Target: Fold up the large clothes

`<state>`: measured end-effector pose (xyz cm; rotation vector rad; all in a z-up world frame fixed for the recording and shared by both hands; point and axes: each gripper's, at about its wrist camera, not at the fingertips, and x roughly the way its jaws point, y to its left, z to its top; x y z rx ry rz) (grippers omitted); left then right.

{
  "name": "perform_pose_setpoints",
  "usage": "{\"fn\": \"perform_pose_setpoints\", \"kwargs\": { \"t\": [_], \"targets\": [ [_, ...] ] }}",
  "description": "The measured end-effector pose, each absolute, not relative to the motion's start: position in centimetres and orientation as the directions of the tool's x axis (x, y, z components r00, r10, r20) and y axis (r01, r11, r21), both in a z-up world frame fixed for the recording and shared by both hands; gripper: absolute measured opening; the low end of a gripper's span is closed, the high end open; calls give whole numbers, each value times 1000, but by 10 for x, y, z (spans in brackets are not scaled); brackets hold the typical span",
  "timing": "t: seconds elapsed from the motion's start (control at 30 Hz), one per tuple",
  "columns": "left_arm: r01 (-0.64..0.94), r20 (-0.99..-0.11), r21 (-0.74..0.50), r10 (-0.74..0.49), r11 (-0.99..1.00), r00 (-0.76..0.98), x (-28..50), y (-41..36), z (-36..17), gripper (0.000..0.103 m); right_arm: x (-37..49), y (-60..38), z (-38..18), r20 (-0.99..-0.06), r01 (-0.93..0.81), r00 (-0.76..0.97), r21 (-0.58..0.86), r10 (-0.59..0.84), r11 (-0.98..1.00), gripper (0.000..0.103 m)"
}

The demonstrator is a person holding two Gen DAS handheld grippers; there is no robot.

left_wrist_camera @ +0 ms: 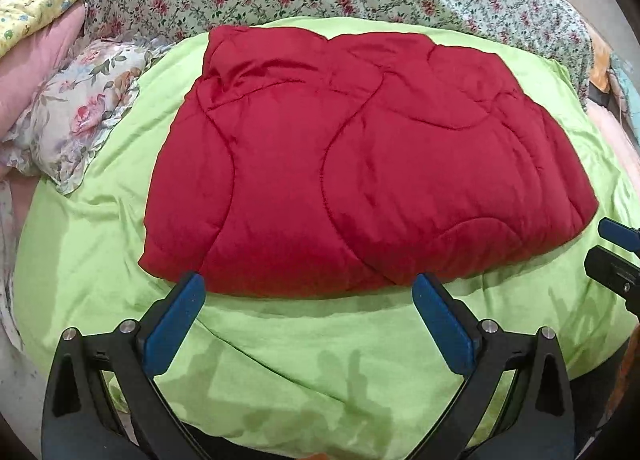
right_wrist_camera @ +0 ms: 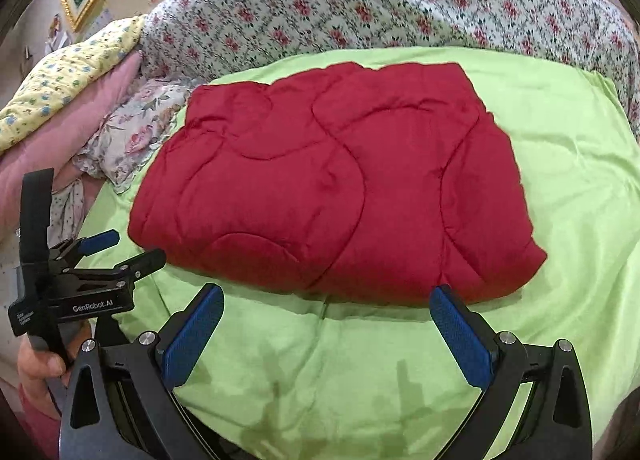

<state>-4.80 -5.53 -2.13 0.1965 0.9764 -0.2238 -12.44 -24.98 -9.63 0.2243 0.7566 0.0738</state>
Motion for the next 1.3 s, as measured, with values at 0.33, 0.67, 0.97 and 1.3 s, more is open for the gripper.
{"fn": "perform_pose_setpoints", "kwargs": {
  "t": [0.33,0.67,0.97,1.3],
  "targets": [
    [256,-832,53,-99,965,546,-33,-57,-18,103,-97,-247,-94,-679,15,721,217,140,976,103],
    [258,-836,49,-102,965,540,-23,-59,-22,103,-82,-242,-91,-675,10,723,218,143,976,103],
    [254,-831,55,-96,966,547,-11,-63,-20,103,-71,-246,-89,-680,26,721,216,131,976,103],
    [258,-834,56,-97,965,543,-4,-66,-20,103,-63,-248,-91,-691,29,709,226,139,974,103]
  ]
}}
